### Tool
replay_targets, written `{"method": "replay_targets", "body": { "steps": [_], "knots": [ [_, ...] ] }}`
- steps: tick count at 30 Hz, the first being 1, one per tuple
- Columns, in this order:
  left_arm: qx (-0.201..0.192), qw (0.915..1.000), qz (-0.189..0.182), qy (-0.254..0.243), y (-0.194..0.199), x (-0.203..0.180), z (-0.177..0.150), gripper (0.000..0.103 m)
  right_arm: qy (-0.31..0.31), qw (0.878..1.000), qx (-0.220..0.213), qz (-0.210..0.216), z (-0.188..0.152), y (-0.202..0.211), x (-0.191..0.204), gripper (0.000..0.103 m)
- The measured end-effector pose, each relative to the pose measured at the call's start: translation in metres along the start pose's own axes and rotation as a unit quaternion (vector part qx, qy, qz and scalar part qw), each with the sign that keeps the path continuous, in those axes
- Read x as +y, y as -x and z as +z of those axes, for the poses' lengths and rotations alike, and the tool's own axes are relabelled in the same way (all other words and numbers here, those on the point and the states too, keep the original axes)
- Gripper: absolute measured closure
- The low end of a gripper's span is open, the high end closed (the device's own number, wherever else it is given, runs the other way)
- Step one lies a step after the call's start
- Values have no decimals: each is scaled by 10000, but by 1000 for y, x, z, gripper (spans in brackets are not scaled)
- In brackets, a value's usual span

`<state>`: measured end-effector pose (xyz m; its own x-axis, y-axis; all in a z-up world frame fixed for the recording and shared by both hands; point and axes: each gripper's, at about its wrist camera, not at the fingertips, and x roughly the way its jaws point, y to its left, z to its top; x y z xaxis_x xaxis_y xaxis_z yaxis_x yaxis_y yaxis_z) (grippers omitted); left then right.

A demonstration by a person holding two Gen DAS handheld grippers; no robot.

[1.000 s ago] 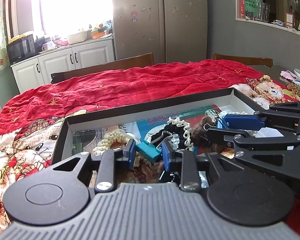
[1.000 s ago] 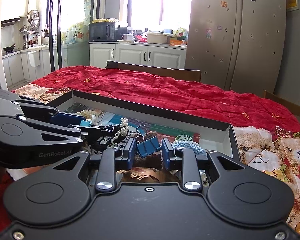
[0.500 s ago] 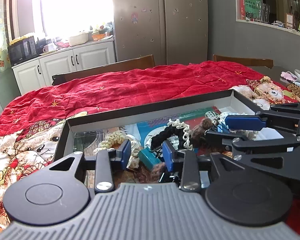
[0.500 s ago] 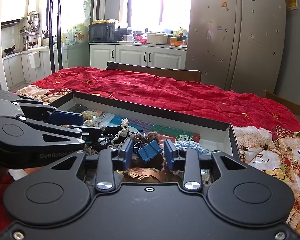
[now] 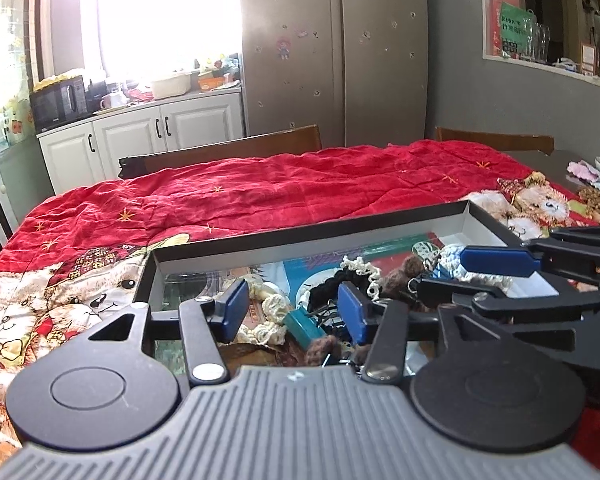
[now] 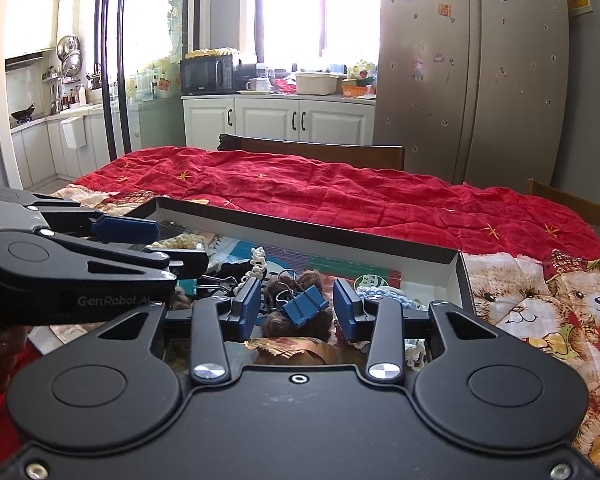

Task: Organize objects
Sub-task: 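Lower the teal and blue binder clips down into the black box, then open both grippers to release the binder clips inside the box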

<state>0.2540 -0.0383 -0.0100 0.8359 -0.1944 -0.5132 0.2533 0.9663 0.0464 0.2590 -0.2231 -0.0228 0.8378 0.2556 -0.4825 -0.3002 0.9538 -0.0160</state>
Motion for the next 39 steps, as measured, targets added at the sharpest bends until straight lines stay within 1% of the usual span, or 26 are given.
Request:
{"method": "replay_targets", "body": {
  "steps": [9, 16, 20, 23, 28, 39],
  "knots": [
    [-138, 9999, 51, 57, 20, 0, 5, 31, -6, 9999, -99, 35, 4, 19, 3, 60],
    [-221, 9995, 200, 131, 43, 5, 6, 24, -51, 9999, -143, 11, 9, 39, 2, 58],
    [-250, 9992, 257, 200, 58, 8, 7, 22, -33, 9999, -167, -16, 12, 52, 3, 57],
    [-236, 9990, 340, 193, 68, 8, 7, 21, 0, 9998, -185, -46, 14, 62, 5, 55],
    [-224, 9989, 358, 214, 86, 9, 5, 19, 52, 9998, -187, -55, 15, 82, 9, 51],
    [-401, 9984, 384, 73, 133, 4, 0, 12, 183, 9997, -106, -132, 6, 129, 23, 44]
  ]
}}
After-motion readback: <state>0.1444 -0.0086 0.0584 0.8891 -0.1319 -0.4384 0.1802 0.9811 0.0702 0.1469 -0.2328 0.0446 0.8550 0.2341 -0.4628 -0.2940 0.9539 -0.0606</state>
